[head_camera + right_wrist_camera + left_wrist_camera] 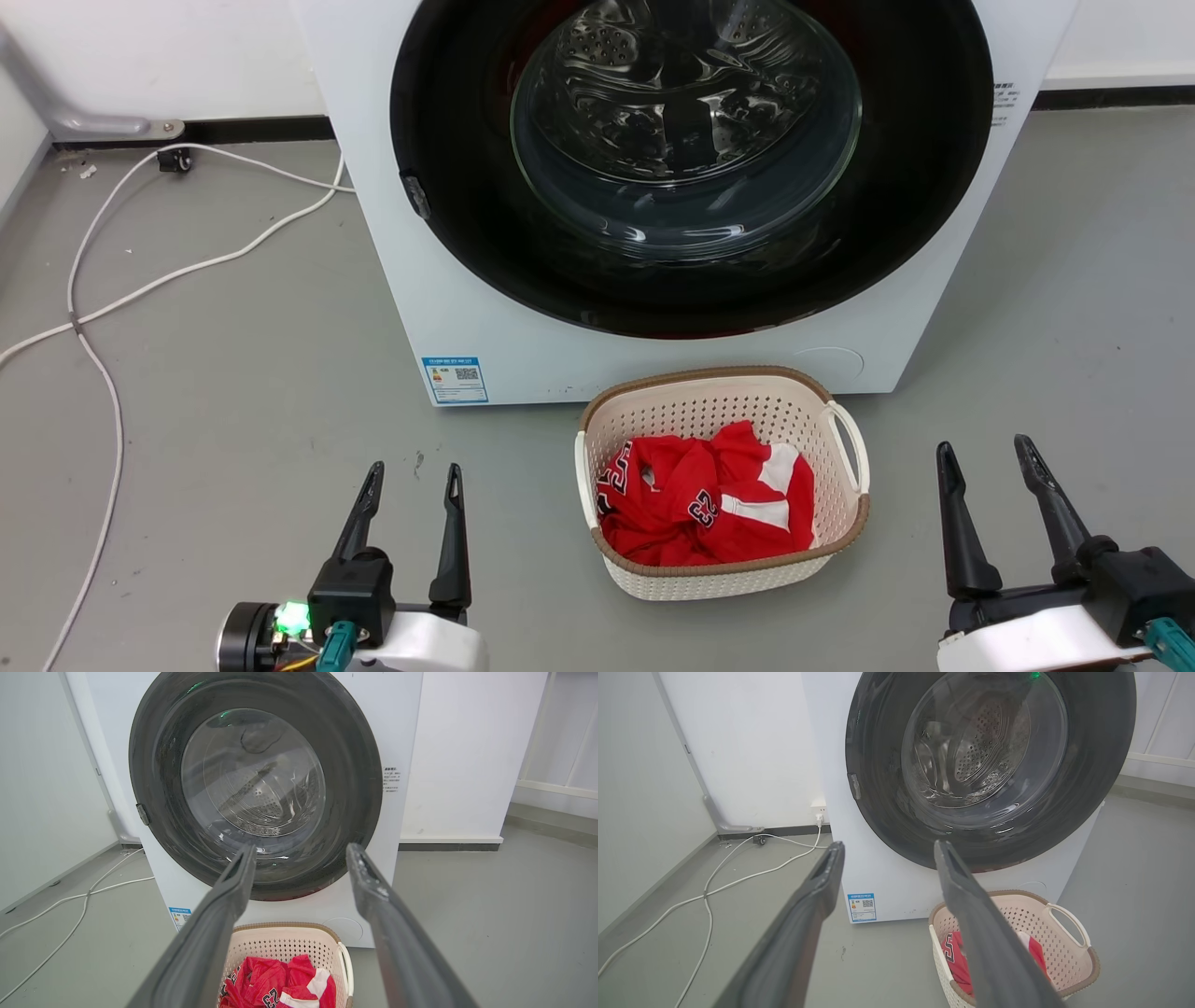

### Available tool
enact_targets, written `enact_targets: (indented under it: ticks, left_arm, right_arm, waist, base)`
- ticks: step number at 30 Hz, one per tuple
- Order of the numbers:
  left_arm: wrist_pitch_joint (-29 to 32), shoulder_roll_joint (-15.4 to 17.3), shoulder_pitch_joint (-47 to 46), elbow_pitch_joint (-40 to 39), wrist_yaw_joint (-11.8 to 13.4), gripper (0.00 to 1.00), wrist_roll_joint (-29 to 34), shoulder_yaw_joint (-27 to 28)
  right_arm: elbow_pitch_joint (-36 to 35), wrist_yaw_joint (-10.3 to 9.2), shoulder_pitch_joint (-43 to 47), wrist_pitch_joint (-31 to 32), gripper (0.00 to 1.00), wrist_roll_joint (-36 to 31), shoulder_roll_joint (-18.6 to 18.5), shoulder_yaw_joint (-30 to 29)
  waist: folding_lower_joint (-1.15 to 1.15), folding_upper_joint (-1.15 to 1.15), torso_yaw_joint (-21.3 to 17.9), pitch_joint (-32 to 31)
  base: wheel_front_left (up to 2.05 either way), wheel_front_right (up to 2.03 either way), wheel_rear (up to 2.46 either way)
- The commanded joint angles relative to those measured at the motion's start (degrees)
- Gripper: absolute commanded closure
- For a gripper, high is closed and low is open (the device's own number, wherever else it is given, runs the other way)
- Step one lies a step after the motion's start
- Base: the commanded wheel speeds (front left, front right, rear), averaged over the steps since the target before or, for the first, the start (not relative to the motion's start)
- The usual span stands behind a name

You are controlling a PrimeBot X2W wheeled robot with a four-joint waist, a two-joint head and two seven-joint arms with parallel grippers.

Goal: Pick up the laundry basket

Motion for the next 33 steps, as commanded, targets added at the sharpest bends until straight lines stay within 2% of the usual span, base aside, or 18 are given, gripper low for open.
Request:
enact_targets:
  ticks: [1,8,15,23,28,33]
  left_arm:
    - [-0.16,0.14,-0.34,0.19,-0.12,0.0,0.11,0.01]
    - [-0.16,0.14,-3.24,1.97,-1.71,0.0,0.57,-0.54]
    - [-0.16,0.13,-10.21,7.58,-5.12,0.0,-0.54,-1.26]
    - [-0.16,0.13,-21.23,19.24,-7.81,0.0,-1.72,-3.21]
    - [-0.16,0.13,-27.95,25.69,-8.11,0.0,-2.93,-4.13]
    - [-0.16,0.13,-35.54,35.77,-9.19,0.0,-4.92,-5.48]
  right_arm:
    - [0.01,-0.02,0.08,-0.12,0.0,-0.17,-0.25,-0.07]
    - [1.21,-0.02,-2.56,-0.12,0.0,-2.67,-0.25,-1.16]
    - [4.49,-0.02,-9.1,-0.12,0.0,-7.38,-0.24,-3.28]
    - [11.34,-0.03,-19.14,-0.12,0.0,-14.05,-0.23,-5.66]
    - [17.07,-0.02,-25.48,-0.12,0.0,-18.75,-0.31,-5.97]
    - [25.32,-0.03,-33.15,-0.11,0.0,-21.83,-2.73,-5.04]
  waist:
    - [0.0,0.0,0.03,0.12]
    - [0.0,0.0,-0.05,2.36]
    - [0.0,0.0,-0.36,8.25]
    - [0.0,0.0,-0.75,17.13]
    - [0.0,0.0,-0.88,22.62]
    - [0.0,0.0,-0.46,28.35]
  base:
    - [0.0,0.0,0.0]
    - [0.0,0.0,0.0]
    - [0.0,0.0,0.0]
    - [0.0,0.0,0.0]
    - [0.0,0.0,0.0]
    - [0.0,0.0,0.0]
